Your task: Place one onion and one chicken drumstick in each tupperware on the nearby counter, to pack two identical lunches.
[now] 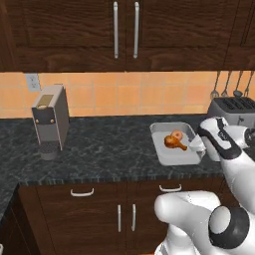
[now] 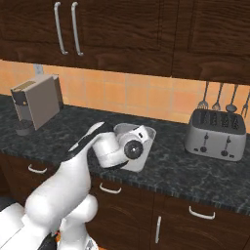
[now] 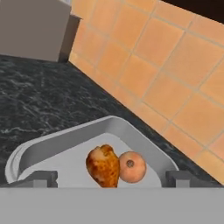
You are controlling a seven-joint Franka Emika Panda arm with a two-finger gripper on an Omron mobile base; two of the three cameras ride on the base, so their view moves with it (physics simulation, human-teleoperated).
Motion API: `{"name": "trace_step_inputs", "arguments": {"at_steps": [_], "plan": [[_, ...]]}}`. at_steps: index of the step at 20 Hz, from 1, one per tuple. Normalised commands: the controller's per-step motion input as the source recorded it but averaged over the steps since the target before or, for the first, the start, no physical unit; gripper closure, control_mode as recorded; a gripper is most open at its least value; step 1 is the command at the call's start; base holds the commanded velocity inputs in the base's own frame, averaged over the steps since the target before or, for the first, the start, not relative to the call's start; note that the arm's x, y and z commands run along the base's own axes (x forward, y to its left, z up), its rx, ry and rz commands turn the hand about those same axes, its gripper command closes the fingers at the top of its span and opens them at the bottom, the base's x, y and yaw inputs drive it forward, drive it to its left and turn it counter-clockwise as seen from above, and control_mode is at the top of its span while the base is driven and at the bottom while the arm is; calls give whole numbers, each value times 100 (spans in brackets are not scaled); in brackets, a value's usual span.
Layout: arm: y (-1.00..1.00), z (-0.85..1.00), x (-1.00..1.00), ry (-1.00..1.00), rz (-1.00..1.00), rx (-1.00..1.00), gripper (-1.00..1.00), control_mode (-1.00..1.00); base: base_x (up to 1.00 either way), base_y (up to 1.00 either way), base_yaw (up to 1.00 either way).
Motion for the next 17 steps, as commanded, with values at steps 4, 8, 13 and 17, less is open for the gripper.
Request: {"name": "trace_step_inputs", "arguments": {"at_steps": [4,8,13,17], "plan": [[-18,97,-100,-3,0,0,-100,-100,0,0,0],[-25,81,-99,0,0,0,-100,-100,0,0,0],[-20,58,-98,1,0,0,-100,-100,0,0,0],[-26,56,-100,0,0,0,-100,-100,0,0,0]]}}
